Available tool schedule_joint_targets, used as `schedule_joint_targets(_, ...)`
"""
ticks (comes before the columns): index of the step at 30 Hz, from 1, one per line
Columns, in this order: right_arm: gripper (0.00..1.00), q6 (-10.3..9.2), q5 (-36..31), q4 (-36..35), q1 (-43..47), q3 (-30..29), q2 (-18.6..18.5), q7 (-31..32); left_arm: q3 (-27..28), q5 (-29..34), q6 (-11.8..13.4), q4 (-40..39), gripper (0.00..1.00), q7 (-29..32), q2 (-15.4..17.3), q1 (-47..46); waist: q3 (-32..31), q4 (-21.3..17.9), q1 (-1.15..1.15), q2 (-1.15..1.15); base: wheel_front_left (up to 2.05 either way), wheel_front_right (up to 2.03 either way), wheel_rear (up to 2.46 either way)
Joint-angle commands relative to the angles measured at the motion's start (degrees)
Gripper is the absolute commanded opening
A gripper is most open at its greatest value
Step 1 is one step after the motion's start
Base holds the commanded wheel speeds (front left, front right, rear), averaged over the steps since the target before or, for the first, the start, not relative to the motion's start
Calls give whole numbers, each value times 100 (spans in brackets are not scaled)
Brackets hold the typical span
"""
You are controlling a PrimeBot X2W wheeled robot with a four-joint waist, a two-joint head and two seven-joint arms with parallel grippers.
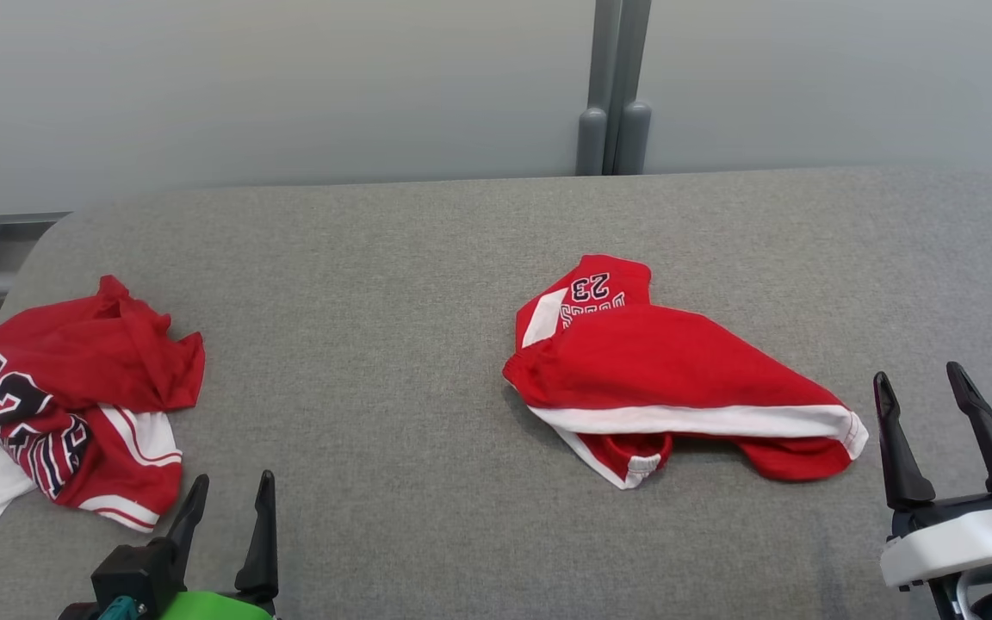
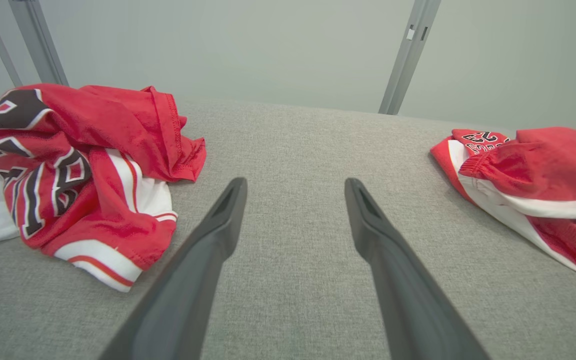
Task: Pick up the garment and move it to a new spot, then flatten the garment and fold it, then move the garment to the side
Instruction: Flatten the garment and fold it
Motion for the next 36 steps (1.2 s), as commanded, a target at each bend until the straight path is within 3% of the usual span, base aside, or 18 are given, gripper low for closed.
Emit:
schedule_joint_targets(1, 100, -4, -33, 35, -55, -4, -15, -17, 70, 88, -79, 55, 100, -4, -56, -99, -41, 123, 0, 0, 0, 0, 0)
schedule_joint_targets(12, 100, -4, 36, 233, 41, 77, 20, -17, 401, 431, -331, 144, 100, -3, -292, 31, -161, 322, 0, 0, 0, 0, 0)
schedule_joint_targets(36, 100, -4, 161, 704, 107, 100, 117, -18, 633, 651, -478, 190, 100, -3, -487, 55, -123, 294, 0, 0, 0, 0, 0)
